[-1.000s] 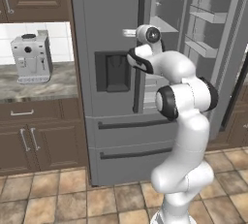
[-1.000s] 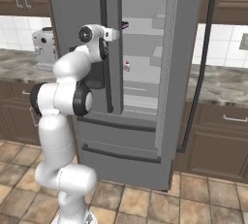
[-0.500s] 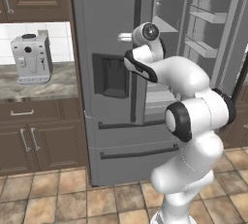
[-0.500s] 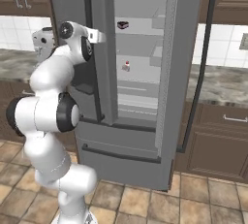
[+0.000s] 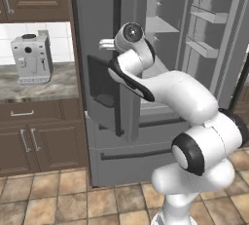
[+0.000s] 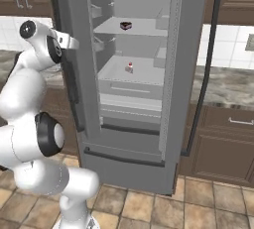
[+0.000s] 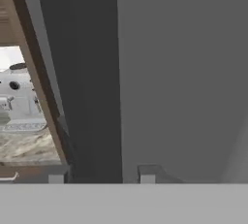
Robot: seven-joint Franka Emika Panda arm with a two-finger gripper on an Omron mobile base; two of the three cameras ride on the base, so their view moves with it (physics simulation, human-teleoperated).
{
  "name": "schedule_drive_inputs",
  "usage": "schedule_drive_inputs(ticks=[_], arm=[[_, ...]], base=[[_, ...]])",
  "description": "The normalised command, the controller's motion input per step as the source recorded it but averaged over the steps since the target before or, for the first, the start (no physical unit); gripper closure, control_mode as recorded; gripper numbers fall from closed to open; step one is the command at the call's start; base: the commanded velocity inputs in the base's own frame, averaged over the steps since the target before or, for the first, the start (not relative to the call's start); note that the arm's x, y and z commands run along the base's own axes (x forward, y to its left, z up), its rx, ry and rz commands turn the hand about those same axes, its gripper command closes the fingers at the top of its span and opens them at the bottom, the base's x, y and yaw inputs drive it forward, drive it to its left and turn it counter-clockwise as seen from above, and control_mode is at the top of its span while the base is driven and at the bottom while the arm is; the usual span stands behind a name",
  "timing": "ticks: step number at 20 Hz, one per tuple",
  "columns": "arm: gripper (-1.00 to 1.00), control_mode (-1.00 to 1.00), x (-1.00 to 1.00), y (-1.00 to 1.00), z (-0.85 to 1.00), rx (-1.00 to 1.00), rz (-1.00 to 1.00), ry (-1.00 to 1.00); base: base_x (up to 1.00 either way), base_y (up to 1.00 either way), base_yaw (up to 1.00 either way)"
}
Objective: Take the cakes from the fridge and place them on the empty tray on the dining counter.
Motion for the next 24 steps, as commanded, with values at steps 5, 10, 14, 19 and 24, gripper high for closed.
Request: schedule_drive_inputs(ticks=[5, 10, 14, 19, 24], arm=[[1.0, -1.0, -1.0, 0.91, 0.01, -0.03, 0.0, 0.0], [-1.0, -1.0, -1.0, 0.3, 0.36, -0.03, 0.01, -0.06], [-1.0, -1.0, -1.0, -0.51, 0.66, 0.0, -0.01, -0.07], [-1.0, -1.0, -0.76, -0.95, 0.42, 0.0, -0.04, 0.07], [-1.0, -1.0, -0.24, -0.96, 0.03, -0.1, 0.02, 0.29]], base=[[0.0, 0.0, 0.0], [0.0, 0.0, 0.0], [0.0, 0.0, 0.0], [0.0, 0.0, 0.0], [0.0, 0.0, 0.0]])
